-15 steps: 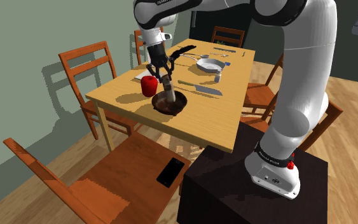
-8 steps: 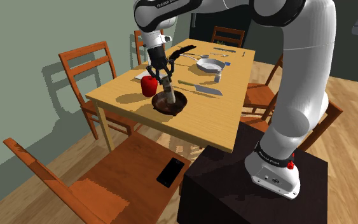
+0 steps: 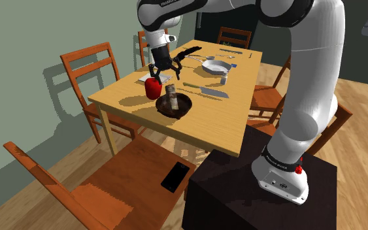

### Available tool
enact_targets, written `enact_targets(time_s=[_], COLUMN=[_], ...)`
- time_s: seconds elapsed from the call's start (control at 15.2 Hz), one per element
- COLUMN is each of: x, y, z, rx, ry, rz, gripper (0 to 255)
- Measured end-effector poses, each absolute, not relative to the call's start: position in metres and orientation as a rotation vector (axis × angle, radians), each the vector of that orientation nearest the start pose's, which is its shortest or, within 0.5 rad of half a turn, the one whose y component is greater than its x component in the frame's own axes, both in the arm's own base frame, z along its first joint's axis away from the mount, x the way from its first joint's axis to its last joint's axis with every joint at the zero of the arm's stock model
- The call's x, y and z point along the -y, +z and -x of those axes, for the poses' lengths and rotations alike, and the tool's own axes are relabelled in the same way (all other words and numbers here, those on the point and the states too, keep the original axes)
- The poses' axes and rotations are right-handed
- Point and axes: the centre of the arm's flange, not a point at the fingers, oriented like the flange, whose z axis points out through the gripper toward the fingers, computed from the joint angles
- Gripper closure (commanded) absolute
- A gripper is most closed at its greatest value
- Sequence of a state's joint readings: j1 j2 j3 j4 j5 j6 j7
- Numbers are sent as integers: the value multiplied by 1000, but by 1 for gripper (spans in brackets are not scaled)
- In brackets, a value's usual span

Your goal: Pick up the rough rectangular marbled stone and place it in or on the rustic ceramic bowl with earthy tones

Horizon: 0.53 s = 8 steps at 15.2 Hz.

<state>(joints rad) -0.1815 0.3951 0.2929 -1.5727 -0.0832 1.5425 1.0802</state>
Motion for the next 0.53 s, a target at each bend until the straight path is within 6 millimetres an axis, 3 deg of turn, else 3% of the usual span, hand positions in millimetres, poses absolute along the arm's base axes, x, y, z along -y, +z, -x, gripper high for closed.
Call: enact_targets(time_s=[0.26,0.53], x=[-39,-41], y=[429,435], z=[-633,-636], rx=[-1507,-1508], ry=[592,593], rz=[2924,2924], gripper=[0,0])
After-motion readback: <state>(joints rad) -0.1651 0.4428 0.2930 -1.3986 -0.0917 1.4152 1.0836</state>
